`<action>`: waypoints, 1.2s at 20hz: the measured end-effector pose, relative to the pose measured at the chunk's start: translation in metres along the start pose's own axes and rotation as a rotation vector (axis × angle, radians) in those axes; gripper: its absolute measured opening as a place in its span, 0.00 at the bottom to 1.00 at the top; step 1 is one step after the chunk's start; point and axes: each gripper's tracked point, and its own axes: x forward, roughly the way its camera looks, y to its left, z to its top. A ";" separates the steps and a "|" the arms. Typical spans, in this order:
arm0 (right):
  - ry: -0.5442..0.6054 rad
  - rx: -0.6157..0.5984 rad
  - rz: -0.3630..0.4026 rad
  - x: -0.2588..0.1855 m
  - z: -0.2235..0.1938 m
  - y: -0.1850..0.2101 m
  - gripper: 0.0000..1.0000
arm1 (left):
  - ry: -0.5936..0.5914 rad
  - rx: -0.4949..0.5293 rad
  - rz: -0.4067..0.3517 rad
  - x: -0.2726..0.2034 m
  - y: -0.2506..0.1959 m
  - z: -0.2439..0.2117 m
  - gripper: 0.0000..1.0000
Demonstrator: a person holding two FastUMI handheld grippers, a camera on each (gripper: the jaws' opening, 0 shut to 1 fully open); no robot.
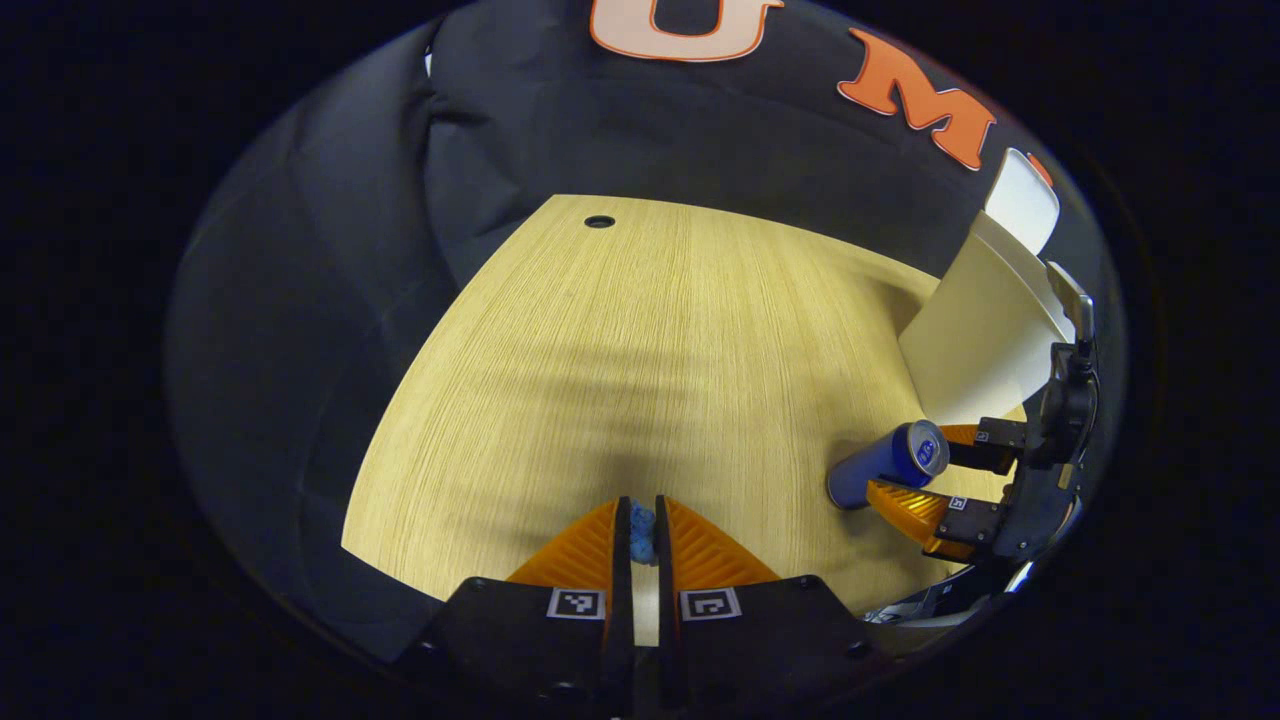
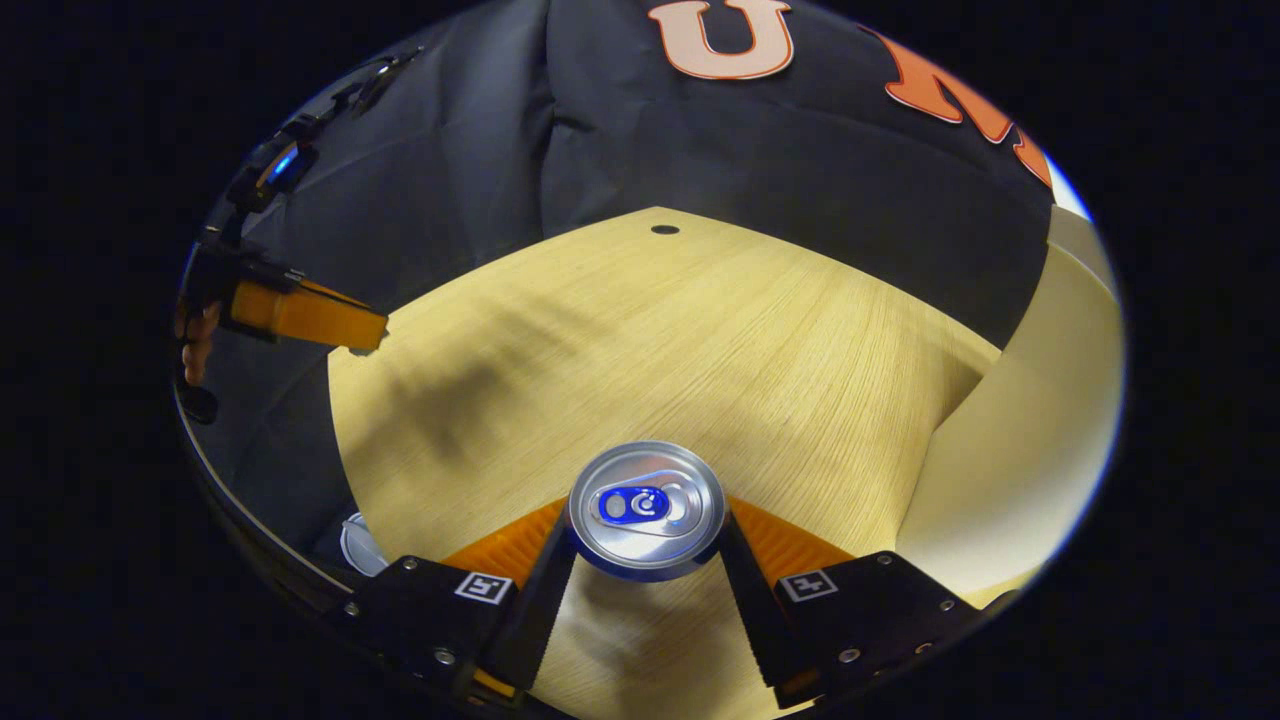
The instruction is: Press the lid of the desktop garbage bin to open it, pick up the crumpled paper on the desktop and throw it into the bin, then pick up the pop can on the desktop and drop it into the bin, and finally close the garbage bin lid.
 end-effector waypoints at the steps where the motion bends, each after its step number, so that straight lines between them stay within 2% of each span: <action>1: 0.007 0.007 -0.015 -0.001 -0.003 -0.002 0.81 | -0.005 0.013 -0.013 -0.001 -0.001 0.001 0.13; 5: -0.009 0.035 -0.083 -0.008 0.004 -0.005 0.80 | -0.044 0.095 -0.067 -0.005 -0.005 0.018 0.13; 8: -0.022 0.060 -0.142 -0.022 0.008 -0.007 0.80 | -0.065 0.110 -0.145 -0.006 -0.024 0.029 0.14; 12: -0.038 0.106 -0.198 -0.056 0.009 -0.016 0.80 | -0.104 0.146 -0.207 0.004 -0.039 0.049 0.13; 19: -0.079 0.135 -0.238 -0.093 0.004 -0.049 0.80 | -0.204 0.146 -0.295 -0.018 -0.102 0.091 0.13; 20: -0.090 0.141 -0.231 -0.096 0.003 -0.055 0.79 | -0.207 0.133 -0.329 -0.023 -0.118 0.094 0.12; 21: -0.091 0.154 -0.221 -0.100 0.000 -0.055 0.79 | -0.211 0.113 -0.362 -0.031 -0.136 0.100 0.16; 24: -0.102 0.158 -0.222 -0.112 -0.008 -0.082 0.80 | -0.245 0.104 -0.406 -0.043 -0.181 0.118 0.13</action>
